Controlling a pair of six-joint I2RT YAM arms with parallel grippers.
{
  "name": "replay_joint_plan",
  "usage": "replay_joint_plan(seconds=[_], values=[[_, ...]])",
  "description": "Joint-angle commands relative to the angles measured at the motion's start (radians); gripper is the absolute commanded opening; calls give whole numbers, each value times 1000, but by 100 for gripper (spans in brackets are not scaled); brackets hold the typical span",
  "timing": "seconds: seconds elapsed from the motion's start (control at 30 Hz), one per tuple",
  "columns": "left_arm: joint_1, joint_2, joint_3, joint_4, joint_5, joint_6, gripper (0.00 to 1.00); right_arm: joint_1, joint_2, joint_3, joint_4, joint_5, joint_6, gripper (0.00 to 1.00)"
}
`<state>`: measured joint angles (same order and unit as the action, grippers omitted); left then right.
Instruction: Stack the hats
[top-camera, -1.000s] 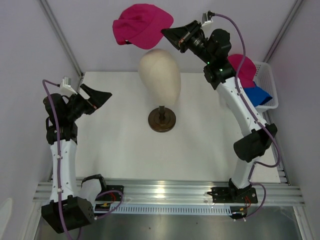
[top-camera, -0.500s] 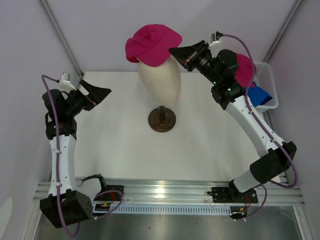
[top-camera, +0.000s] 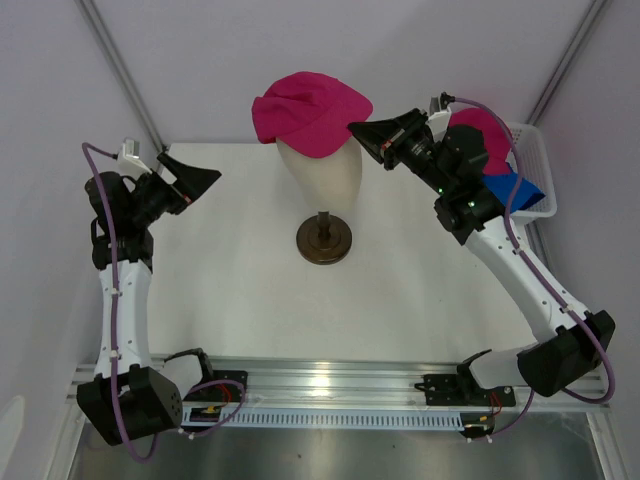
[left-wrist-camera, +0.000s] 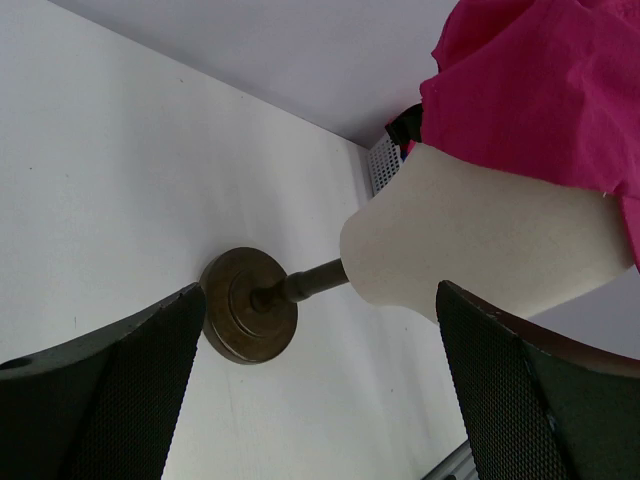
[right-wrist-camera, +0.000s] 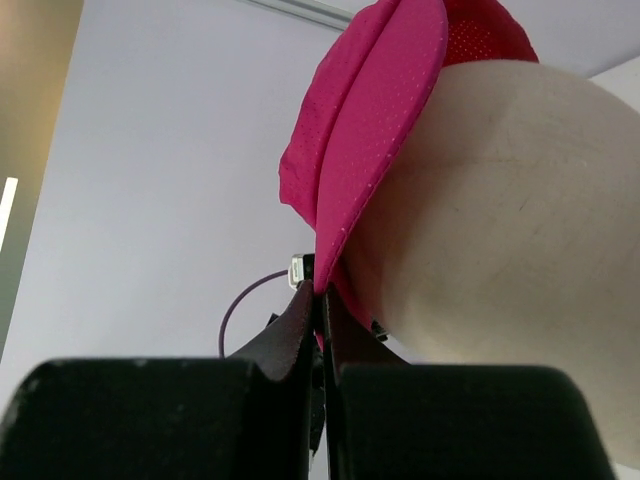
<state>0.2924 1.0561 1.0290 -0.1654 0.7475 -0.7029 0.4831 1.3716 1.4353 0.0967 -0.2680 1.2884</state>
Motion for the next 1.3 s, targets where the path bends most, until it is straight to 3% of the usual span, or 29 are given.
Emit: replay_joint_plan(seconds=[0.0, 0.2, 0.47, 0.8, 0.97, 1.27], values=[[11, 16, 46, 75, 16, -36, 99, 6, -62, -6, -28, 18, 20, 0], [11, 77, 77, 107, -36, -53, 100, 5, -181, -186, -41, 68, 87, 0], [-33, 180, 126, 267, -13, -164, 100, 6, -282, -289, -140, 118, 86, 0], [-217, 353, 316, 130, -77, -38, 99, -8, -319, -417, -129, 99, 114, 0], [-222, 393, 332, 118, -92, -20, 99, -38, -348, -539, -65, 79, 152, 0], [-226, 389, 342, 104, -105, 16, 100, -41, -301, -507, -74, 16, 98, 0]])
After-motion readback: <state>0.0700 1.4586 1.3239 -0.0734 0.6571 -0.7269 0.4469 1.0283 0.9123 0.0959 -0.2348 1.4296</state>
